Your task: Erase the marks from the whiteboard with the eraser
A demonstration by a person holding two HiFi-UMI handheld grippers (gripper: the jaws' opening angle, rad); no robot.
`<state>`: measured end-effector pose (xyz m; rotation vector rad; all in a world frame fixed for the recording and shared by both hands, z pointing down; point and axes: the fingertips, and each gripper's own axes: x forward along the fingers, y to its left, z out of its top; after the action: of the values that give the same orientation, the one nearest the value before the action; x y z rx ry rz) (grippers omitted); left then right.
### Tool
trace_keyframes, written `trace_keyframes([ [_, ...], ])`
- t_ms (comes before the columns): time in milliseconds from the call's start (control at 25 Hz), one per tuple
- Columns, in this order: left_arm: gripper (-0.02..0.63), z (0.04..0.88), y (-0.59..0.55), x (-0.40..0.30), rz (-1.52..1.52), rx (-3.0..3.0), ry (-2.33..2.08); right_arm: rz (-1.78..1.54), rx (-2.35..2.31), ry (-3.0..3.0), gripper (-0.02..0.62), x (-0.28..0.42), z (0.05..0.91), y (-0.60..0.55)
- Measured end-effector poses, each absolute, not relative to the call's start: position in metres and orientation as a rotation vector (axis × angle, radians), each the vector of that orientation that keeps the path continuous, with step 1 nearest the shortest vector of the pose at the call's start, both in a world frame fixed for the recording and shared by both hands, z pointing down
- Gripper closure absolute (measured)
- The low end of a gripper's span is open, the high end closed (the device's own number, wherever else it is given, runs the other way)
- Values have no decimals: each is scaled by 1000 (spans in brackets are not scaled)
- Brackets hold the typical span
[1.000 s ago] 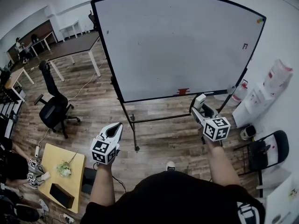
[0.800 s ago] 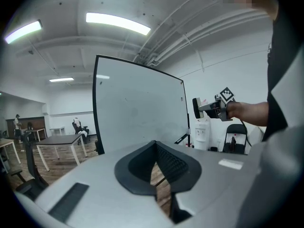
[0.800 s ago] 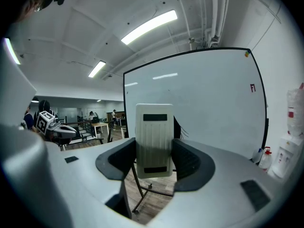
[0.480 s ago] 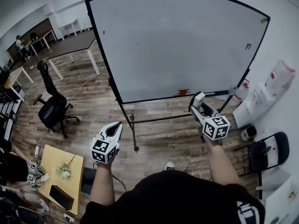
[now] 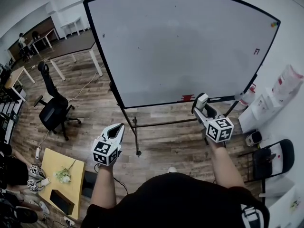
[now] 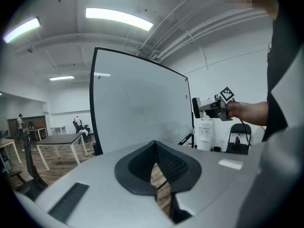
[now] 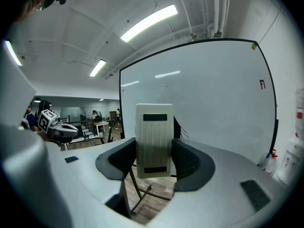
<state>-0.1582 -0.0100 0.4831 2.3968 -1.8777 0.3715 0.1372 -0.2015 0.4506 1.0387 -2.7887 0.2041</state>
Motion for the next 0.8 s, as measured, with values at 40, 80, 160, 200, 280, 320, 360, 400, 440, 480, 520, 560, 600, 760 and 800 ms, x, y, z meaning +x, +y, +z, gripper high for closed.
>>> trace_keyframes([
  [40,595,482,-14,-159,372,2394,-1881,204,1032,-2789,365,135,450,-206],
  [80,595,482,-18,-160,373,2391,-1884,203,1026,-2790,365,134,449,-211],
  [160,595,482,-27,-161,374,2384,-1887,201,1016,-2789,365,132,449,-220],
  [200,595,483,-30,-162,374,2380,-1888,199,1012,-2788,365,131,449,-224],
  [280,595,484,-37,-164,373,2374,-1891,198,1004,-2788,365,128,450,-231],
  [320,595,484,-41,-164,372,2372,-1893,198,1000,-2790,365,127,450,-236],
  [360,595,484,-46,-164,371,2372,-1894,197,996,-2791,365,126,449,-241],
  [400,595,483,-51,-164,368,2370,-1895,196,993,-2792,365,125,448,-247],
  [440,595,482,-56,-164,366,2368,-1896,195,990,-2793,365,125,448,-252],
  [480,595,482,-61,-163,364,2364,-1896,194,988,-2794,365,124,447,-258],
  [520,595,481,-66,-163,361,2360,-1897,193,985,-2795,365,124,447,-262],
  [560,595,482,-70,-163,358,2356,-1899,193,983,-2797,365,124,448,-267],
  [600,595,482,-73,-162,356,2355,-1901,194,980,-2799,365,124,448,-271],
  [760,595,485,-90,-161,368,2350,-1905,198,968,-2807,365,124,449,-289],
  [800,595,486,-94,-160,369,2346,-1905,200,964,-2808,365,123,450,-295],
])
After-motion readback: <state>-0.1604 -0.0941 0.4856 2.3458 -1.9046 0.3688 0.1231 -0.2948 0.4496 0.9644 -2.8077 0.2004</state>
